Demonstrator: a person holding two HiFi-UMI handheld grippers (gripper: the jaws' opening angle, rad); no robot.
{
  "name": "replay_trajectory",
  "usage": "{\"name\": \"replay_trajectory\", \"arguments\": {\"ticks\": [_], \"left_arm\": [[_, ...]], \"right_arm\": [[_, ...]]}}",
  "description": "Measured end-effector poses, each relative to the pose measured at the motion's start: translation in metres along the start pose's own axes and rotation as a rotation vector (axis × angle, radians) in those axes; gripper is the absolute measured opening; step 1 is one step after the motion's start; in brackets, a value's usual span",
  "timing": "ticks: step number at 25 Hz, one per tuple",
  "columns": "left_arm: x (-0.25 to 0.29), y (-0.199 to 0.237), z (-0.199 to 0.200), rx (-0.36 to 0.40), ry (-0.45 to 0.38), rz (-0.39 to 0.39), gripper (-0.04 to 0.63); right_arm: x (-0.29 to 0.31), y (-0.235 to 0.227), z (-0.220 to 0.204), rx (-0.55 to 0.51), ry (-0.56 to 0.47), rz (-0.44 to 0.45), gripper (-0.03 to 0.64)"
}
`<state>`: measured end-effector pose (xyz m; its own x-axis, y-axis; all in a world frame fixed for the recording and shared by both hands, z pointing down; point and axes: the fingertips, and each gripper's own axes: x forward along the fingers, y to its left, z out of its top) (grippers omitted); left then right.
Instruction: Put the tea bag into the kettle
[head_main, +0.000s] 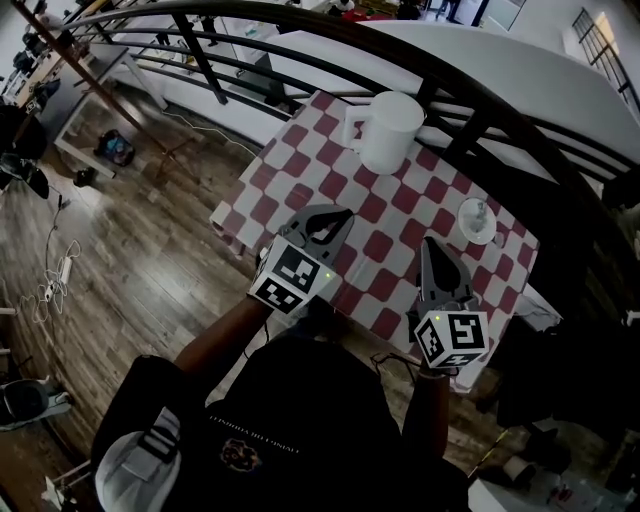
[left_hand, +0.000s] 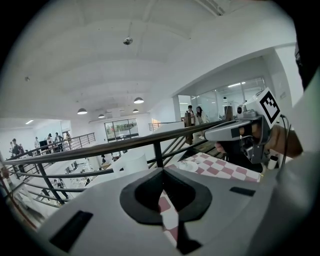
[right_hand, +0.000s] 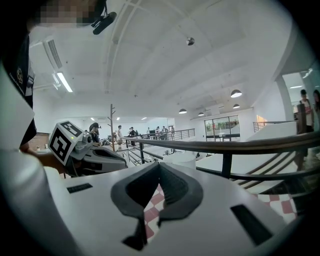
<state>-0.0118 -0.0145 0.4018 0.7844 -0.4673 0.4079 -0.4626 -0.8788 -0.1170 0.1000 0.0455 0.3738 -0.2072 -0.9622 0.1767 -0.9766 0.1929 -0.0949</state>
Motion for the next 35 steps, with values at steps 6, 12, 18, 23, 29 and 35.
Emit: {"name": "replay_trajectory", "arguments": {"ticks": [6,12,18,23,29,35], "left_arm": [[0.014,0.024,0.005,0.005,-0.002,0.022,-0.003],[0.029,0.050,0.011,0.009,-0.008,0.039,-0.003],[0.047,0.067,0.017,0.028,-0.002,0.038,-0.003],[0.065,0.084,0.021,0.013,-0.004,0.031,-0.003],[0.084,0.113,0.023,-0.004,-0.005,0.043,-0.003],[0.100,0.141,0.022,-0.017,0.003,0.051,-0.003]], "right_arm": [[0.028,-0.010,0.004,-0.014,0.015,0.002,0.012],[0.055,-0.017,0.002,-0.018,0.046,0.005,0.012],[0.078,-0.028,0.003,-0.018,0.063,-0.003,0.012],[0.104,-0.044,0.001,-0.011,0.083,-0.025,0.012],[0.132,-0.068,-0.001,-0.002,0.111,-0.060,0.012],[0.156,-0.081,0.008,0.001,0.115,-0.087,0.012]]}}
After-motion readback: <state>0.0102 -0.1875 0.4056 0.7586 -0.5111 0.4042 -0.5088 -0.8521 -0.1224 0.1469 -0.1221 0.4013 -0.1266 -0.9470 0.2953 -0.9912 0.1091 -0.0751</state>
